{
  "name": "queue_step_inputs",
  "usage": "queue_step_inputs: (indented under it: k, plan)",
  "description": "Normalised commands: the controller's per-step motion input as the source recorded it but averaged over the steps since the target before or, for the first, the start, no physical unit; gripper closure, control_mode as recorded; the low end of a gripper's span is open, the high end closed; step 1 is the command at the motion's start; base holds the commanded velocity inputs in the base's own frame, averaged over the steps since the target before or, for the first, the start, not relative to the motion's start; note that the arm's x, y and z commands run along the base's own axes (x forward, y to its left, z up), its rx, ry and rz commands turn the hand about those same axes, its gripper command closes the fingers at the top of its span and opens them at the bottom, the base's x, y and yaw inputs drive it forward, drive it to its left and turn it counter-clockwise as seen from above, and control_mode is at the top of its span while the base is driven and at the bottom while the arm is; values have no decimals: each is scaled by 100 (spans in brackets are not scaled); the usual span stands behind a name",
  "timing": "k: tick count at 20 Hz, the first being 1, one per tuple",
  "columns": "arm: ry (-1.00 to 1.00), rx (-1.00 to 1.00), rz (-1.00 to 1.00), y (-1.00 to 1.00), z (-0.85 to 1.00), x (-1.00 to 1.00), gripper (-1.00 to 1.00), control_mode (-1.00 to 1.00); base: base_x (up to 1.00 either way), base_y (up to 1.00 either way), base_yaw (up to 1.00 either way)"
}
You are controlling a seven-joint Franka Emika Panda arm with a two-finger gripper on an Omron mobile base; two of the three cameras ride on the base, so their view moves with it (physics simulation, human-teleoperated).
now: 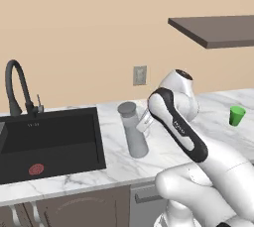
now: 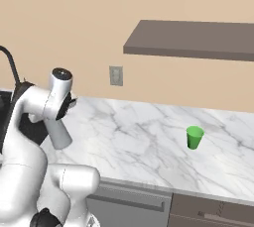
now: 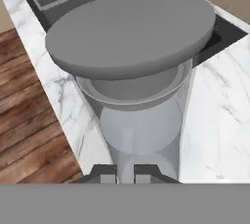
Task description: Place the pitcher and cup on the dining counter for serving.
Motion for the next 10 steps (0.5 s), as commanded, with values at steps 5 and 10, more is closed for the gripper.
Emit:
queue_step_inputs:
  k: [5, 10]
  plan:
    - [-18, 32, 0, -20, 41, -52, 100, -100, 0, 0, 0]
    - [-18, 35, 0, -20, 50, -48, 100, -100, 0, 0, 0]
